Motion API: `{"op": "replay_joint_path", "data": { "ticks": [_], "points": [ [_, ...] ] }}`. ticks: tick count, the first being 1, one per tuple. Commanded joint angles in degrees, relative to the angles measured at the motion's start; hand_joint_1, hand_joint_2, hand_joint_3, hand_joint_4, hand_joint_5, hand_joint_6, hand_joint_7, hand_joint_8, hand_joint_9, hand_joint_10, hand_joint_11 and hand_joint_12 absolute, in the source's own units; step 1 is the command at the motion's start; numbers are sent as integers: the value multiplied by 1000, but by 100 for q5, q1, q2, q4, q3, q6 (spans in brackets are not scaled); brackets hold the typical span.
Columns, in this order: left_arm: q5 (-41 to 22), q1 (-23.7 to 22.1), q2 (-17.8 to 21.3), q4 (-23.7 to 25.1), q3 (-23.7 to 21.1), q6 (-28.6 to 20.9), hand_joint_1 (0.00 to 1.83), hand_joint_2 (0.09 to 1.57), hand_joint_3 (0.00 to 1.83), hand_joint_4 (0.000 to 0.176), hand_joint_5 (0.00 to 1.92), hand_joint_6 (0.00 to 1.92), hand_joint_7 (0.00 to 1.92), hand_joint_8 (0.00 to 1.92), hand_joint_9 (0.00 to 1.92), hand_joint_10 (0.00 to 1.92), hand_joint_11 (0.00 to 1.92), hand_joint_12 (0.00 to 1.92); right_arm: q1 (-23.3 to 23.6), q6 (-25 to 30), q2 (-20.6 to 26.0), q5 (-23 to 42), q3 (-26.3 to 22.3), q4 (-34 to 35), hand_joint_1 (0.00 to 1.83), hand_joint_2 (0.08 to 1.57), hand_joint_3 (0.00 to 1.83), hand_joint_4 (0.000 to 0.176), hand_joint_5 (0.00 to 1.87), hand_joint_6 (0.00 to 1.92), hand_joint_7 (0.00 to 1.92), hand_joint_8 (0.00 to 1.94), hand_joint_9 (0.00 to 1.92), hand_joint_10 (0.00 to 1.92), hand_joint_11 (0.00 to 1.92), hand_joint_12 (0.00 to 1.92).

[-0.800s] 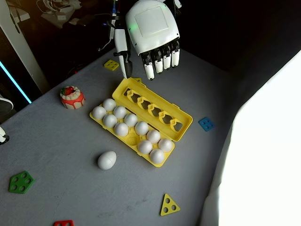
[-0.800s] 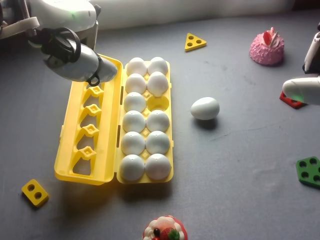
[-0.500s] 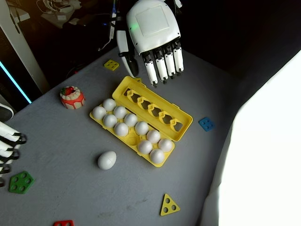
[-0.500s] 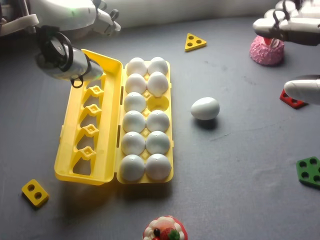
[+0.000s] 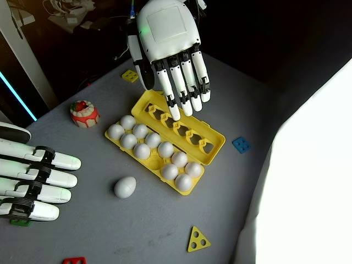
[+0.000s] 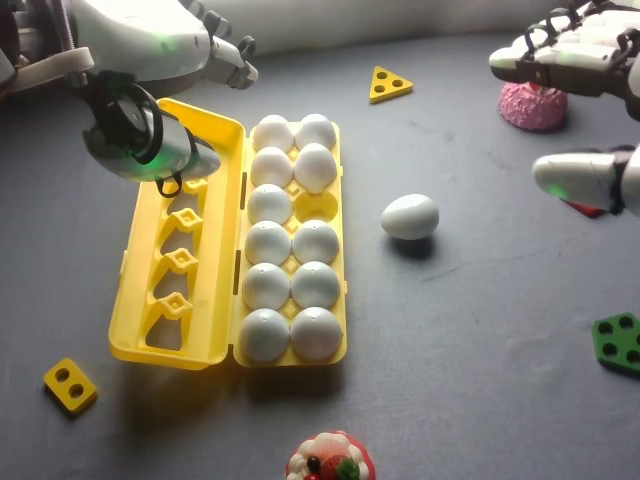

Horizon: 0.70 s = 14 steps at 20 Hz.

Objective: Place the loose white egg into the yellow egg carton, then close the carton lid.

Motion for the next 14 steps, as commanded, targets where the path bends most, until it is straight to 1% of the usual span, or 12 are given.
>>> {"op": "replay_joint_path", "data": {
  "ticks": [1,3,4,6,7,8,9,10,11,12,13,14],
  "points": [
    [-396,-95,39,218,11,17,369,1329,0,14,187,0,245,0,261,0,0,791,12,-30,-34,712,101,163,192,1269,0,0,227,7,231,2,189,28,0,567],
    [-395,-116,34,161,4,15,375,1321,0,15,172,0,243,1,259,1,0,776,8,-29,-226,629,301,419,237,1248,0,0,204,1,214,0,177,19,0,530],
    [-396,-132,30,148,-14,-26,431,1294,0,10,160,1,232,2,245,2,0,769,7,-29,-285,531,366,544,395,1184,0,0,154,0,184,0,158,8,0,471],
    [-397,-151,27,149,-77,-103,453,1279,0,8,157,2,234,2,241,2,0,743,8,-29,-411,343,477,784,505,1131,0,0,148,2,185,1,166,9,0,515],
    [-402,-155,27,150,-95,-132,444,1276,0,17,133,0,207,0,226,0,0,750,8,-29,-477,290,522,827,558,1095,0,0,136,1,182,1,168,8,0,557],
    [-402,-154,24,151,-92,-224,447,1275,0,21,117,0,193,0,207,1,0,716,8,-30,-579,285,577,834,570,1083,0,0,113,0,165,0,155,2,0,541],
    [-402,-155,20,152,-75,-309,479,1264,0,17,117,1,192,0,198,1,0,656,6,-34,-691,285,636,873,614,1072,0,0,85,0,136,0,139,0,0,494],
    [-392,-162,8,152,-52,-431,493,1258,0,18,123,3,196,2,200,3,0,652,-9,-132,-806,285,697,1018,660,1058,0,0,71,0,137,2,144,3,0,513],
    [-335,-173,-3,153,-31,-536,469,1267,0,20,118,1,182,1,187,1,0,620,-19,-464,-941,285,760,1391,674,1067,0,0,37,4,92,0,86,2,0,382],
    [-237,-191,-12,152,-26,-633,477,1266,0,18,135,7,173,0,177,0,0,613,-18,-987,-1125,306,844,1883,692,1068,0,0,36,7,79,0,67,0,0,354],
    [-199,-206,-16,152,-26,-650,471,1268,0,16,131,4,171,0,173,0,0,593,-20,-1267,-1251,374,922,2233,731,1064,0,0,36,7,66,0,58,0,0,299],
    [-135,-245,-17,152,-41,-663,427,1279,2,24,103,3,160,0,159,0,0,540,-24,-1553,-1427,491,1029,2578,772,1060,0,0,45,8,69,1,44,0,0,208]
  ]
}}
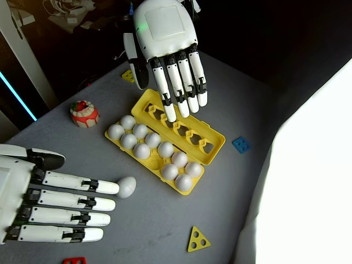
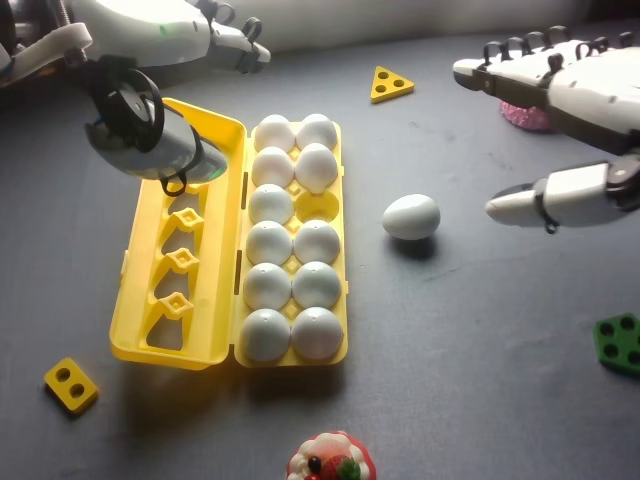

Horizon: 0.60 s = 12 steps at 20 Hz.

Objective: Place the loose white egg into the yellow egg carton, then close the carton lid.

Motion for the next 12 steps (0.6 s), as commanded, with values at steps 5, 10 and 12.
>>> {"op": "replay_joint_path", "data": {
  "ticks": [5,10,12],
  "points": [
    [-232,-106,-18,648,-107,-198,414,1280,2,21,133,10,188,6,195,10,0,619,32,-774,-503,636,365,922,741,1066,0,0,36,4,14,0,0,0,0,90],
    [73,-49,18,889,-307,-198,384,1291,4,20,123,2,172,2,186,0,0,633,-70,-1004,-882,539,596,1449,799,1066,0,0,63,13,35,7,3,1,5,4],
    [31,-56,16,688,-379,-257,385,1293,3,18,122,1,175,1,182,0,0,598,-47,-1005,-991,470,671,1684,785,1074,2,0,63,12,22,1,0,0,0,0]
  ]
}}
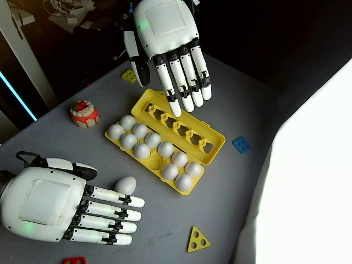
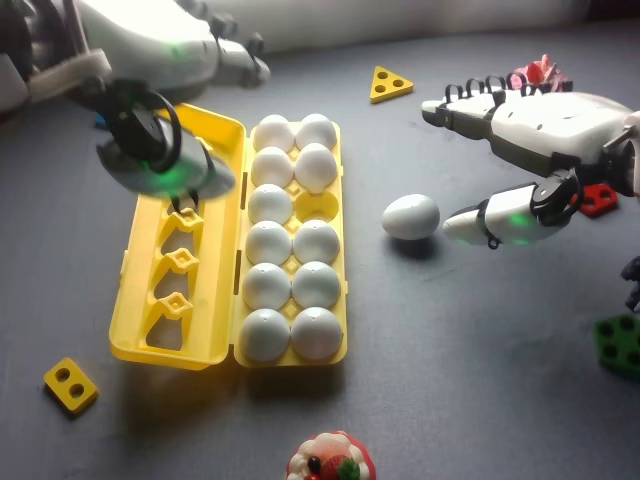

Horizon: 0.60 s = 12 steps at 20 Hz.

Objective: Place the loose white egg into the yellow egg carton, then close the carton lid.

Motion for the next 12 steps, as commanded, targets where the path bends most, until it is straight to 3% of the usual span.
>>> {"op": "replay_joint_path", "data": {
  "ticks": [1,4,6,9,12],
  "points": [
    [-317,-103,10,315,-1,-73,382,1295,3,25,115,0,167,0,172,0,0,591,78,17,-13,386,22,-140,785,1077,3,0,62,11,15,0,0,0,0,0],
    [-278,-172,-6,347,16,-79,388,1290,0,24,116,1,178,2,180,3,0,543,79,16,-154,401,87,-137,788,1082,5,0,66,12,6,0,0,0,0,0],
    [-341,-142,-6,380,14,-77,413,1283,0,20,136,6,208,7,199,7,0,625,95,16,-262,446,153,-124,811,1078,3,0,87,20,15,3,0,0,0,0],
    [-321,-83,-4,412,-15,-77,391,1292,2,25,123,0,182,0,196,1,0,669,117,16,-416,471,268,-35,801,1086,7,0,84,18,13,2,0,0,0,0],
    [-391,-51,4,562,-4,-77,376,1295,3,15,139,8,204,10,207,6,0,670,75,16,-587,480,440,59,799,1086,6,0,79,14,16,2,0,0,0,0]
  ]
}}
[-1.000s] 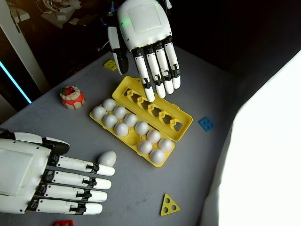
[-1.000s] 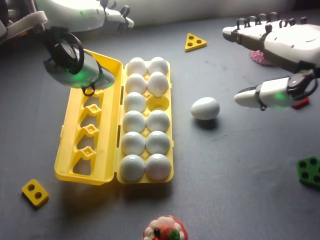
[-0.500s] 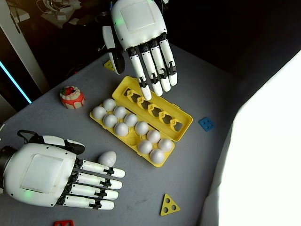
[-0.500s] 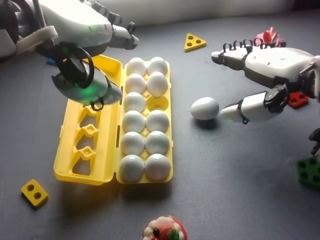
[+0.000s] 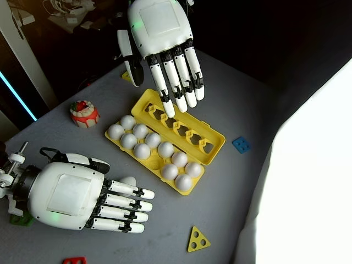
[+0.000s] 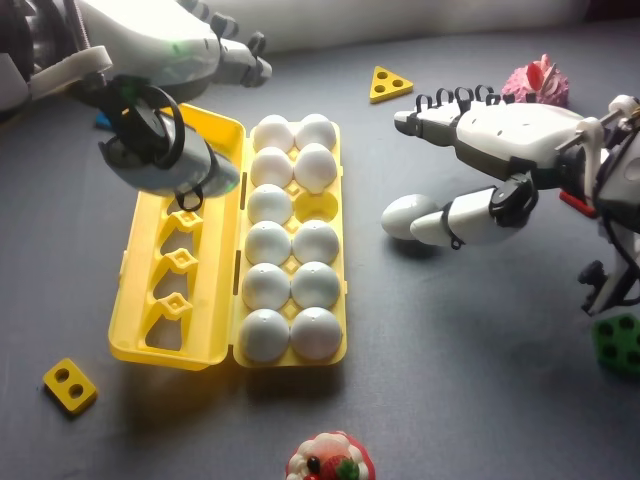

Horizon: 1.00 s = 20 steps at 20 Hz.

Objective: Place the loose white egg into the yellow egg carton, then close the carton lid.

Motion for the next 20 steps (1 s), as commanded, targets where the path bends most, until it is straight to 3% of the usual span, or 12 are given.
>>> {"op": "replay_joint_path", "data": {
  "ticks": [1,4,7,11,14,17,20],
  "points": [
    [-326,-29,0,307,28,-54,393,1290,0,13,138,6,222,13,211,6,0,658,11,16,-26,429,43,-157,789,1090,7,0,75,12,15,2,0,0,0,0],
    [-132,-138,-17,308,99,-239,372,1300,4,11,108,0,208,2,196,1,0,616,-55,16,-222,428,267,-157,769,1098,11,0,63,6,3,0,0,0,0,0],
    [-69,-252,-21,304,132,-233,380,1294,1,14,142,9,217,3,216,6,0,716,-94,16,-332,387,373,-157,759,1103,12,0,57,3,4,2,0,0,0,0],
    [-81,-377,-20,-235,370,-252,408,1286,0,17,156,9,234,8,226,8,0,726,-147,-11,-408,305,378,-157,752,1111,15,0,53,1,0,0,0,0,0,0],
    [-133,-291,-30,-248,467,-178,358,1305,5,22,142,0,201,1,198,1,0,706,-195,-43,-499,317,434,-158,747,1115,15,3,50,0,5,2,0,0,0,0],
    [-144,-282,-36,-248,470,-210,386,1296,0,11,169,7,236,6,231,8,0,716,-210,-58,-558,343,465,-158,756,1118,15,4,33,0,8,2,0,0,0,0],
    [-146,-309,-33,-251,404,-123,401,1294,0,15,166,3,236,2,225,3,0,715,-263,-86,-659,357,579,-158,745,1122,16,6,29,1,3,0,0,0,0,0]
  ]
}}
